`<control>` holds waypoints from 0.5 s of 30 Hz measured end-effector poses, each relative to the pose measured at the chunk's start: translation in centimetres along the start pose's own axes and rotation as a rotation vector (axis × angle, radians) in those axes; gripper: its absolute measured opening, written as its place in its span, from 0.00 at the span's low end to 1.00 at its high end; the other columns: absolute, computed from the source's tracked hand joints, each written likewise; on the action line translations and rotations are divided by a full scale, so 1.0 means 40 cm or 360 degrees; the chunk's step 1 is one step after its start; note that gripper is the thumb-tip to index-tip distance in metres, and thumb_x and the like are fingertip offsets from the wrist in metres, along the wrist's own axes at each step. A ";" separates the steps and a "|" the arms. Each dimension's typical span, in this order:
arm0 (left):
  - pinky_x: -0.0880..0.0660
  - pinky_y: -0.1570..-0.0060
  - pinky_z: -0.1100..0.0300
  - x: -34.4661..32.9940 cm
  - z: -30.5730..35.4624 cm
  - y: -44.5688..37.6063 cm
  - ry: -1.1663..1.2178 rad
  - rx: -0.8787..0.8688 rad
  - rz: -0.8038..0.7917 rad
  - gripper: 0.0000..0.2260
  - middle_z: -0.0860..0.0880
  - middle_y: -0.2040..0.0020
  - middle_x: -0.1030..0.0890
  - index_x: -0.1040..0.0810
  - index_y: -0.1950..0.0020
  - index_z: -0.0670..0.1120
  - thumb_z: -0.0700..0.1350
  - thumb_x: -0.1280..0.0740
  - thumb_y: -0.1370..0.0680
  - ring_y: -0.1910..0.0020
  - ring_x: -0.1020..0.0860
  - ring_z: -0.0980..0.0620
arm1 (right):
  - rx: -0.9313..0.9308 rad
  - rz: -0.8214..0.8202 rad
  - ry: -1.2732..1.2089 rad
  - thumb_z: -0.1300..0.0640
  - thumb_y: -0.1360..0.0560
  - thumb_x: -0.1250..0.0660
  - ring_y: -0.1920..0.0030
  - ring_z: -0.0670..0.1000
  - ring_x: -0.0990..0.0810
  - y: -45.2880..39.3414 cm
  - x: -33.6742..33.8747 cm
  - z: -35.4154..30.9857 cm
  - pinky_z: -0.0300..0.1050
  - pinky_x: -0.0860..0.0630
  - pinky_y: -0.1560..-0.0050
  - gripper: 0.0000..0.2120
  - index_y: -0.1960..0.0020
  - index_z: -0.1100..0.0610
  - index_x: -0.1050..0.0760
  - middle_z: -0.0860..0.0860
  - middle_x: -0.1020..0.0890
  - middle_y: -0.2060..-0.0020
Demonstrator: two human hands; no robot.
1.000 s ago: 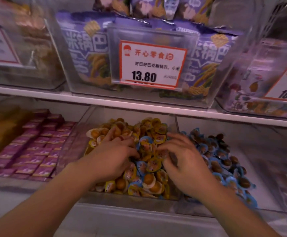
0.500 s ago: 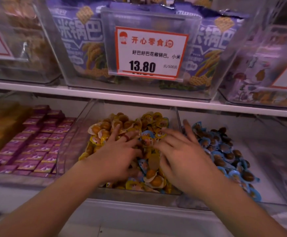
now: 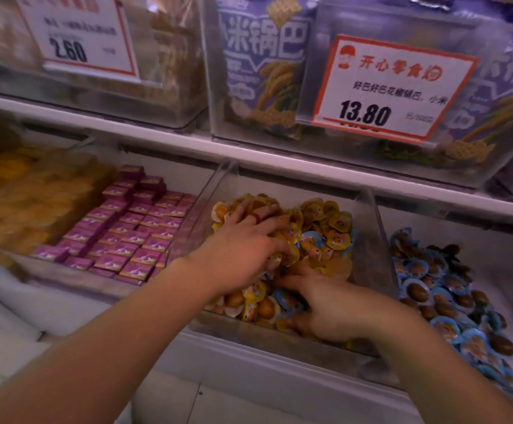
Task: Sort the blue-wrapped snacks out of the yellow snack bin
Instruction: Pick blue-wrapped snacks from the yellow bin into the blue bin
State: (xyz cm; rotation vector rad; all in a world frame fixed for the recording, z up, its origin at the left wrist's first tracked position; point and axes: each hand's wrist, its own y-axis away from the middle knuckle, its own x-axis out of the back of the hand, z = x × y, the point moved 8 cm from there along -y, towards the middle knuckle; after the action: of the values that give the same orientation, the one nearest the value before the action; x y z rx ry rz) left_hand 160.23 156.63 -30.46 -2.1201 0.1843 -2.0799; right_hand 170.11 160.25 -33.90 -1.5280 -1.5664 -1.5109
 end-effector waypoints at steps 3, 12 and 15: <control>0.51 0.25 0.38 0.003 0.004 0.001 -0.0054 0.0006 -0.0008 0.18 0.53 0.23 0.37 0.25 0.35 0.62 0.51 0.32 0.24 0.22 0.46 0.45 | 0.0046 -0.0009 0.0039 0.45 0.27 0.31 0.34 0.52 0.28 0.008 0.002 -0.006 0.45 0.29 0.35 0.29 0.28 0.44 0.33 0.49 0.30 0.32; 0.58 0.24 0.41 0.004 0.011 0.038 0.0178 0.0031 -0.0119 0.12 0.56 0.23 0.37 0.18 0.48 0.61 0.49 0.36 0.27 0.21 0.48 0.47 | 0.0052 0.0231 0.0001 0.44 0.32 0.26 0.48 0.49 0.24 0.004 0.010 -0.023 0.43 0.27 0.51 0.11 0.55 0.46 0.23 0.48 0.25 0.47; 0.56 0.24 0.41 0.009 0.007 0.049 0.0176 0.0071 -0.0117 0.12 0.56 0.23 0.37 0.18 0.47 0.60 0.52 0.39 0.25 0.21 0.47 0.48 | -0.0016 0.0391 -0.0014 0.46 0.29 0.28 0.54 0.47 0.26 0.016 0.029 -0.008 0.41 0.33 0.59 0.08 0.58 0.46 0.26 0.46 0.24 0.54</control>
State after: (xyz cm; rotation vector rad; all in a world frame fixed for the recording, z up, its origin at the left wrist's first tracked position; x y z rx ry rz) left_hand 160.55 154.65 -30.50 -2.0173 0.0738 -2.2224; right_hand 170.26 160.25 -32.53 -1.6658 -1.3214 -1.3773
